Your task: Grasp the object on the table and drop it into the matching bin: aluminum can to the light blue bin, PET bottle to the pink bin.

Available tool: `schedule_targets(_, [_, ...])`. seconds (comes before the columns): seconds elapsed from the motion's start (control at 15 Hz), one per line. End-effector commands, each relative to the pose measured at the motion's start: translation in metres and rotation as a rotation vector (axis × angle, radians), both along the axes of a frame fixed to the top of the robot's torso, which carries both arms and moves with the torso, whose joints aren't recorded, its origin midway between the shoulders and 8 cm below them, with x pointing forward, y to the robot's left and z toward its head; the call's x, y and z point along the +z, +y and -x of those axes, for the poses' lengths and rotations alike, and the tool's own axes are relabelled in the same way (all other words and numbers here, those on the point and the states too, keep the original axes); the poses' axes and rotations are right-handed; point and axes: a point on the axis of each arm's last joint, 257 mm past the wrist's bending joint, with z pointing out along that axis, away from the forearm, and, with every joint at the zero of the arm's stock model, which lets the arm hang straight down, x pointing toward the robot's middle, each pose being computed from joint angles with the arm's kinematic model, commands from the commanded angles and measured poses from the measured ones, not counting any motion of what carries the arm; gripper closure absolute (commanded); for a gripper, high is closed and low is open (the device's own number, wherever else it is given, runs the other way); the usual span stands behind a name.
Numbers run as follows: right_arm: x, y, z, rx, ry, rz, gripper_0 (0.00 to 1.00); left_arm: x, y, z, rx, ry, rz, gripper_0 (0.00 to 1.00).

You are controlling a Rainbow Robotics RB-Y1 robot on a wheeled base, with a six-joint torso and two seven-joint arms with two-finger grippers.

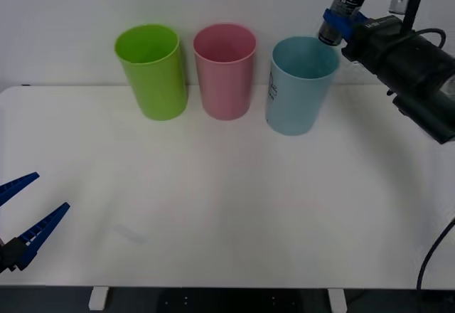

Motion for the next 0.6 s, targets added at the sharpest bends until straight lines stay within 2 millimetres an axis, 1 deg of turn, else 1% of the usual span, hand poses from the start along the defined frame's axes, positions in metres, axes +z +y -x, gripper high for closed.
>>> schedule_targets(0.07, [-0.007, 0.016, -0.018, -0.009, 0.019, 0.024, 1.00, 0.000, 0.000, 0.000, 0.000, 0.000, 0.000, 0.00])
schedule_targets(0.13, [-0.010, 0.021, -0.022, -0.008, 0.025, 0.034, 1.00, 0.000, 0.000, 0.000, 0.000, 0.000, 0.000, 0.00])
schedule_targets(0.27, [-0.013, 0.026, -0.027, -0.010, 0.029, 0.045, 1.00, 0.000, 0.000, 0.000, 0.000, 0.000, 0.000, 0.00])
schedule_targets(0.53, [-0.014, 0.030, -0.025, 0.002, 0.027, 0.056, 0.99, 0.000, 0.000, 0.000, 0.000, 0.000, 0.000, 0.00])
schedule_targets(0.6, [-0.014, 0.031, -0.025, 0.005, 0.025, 0.059, 0.94, 0.000, 0.000, 0.000, 0.000, 0.000, 0.000, 0.00])
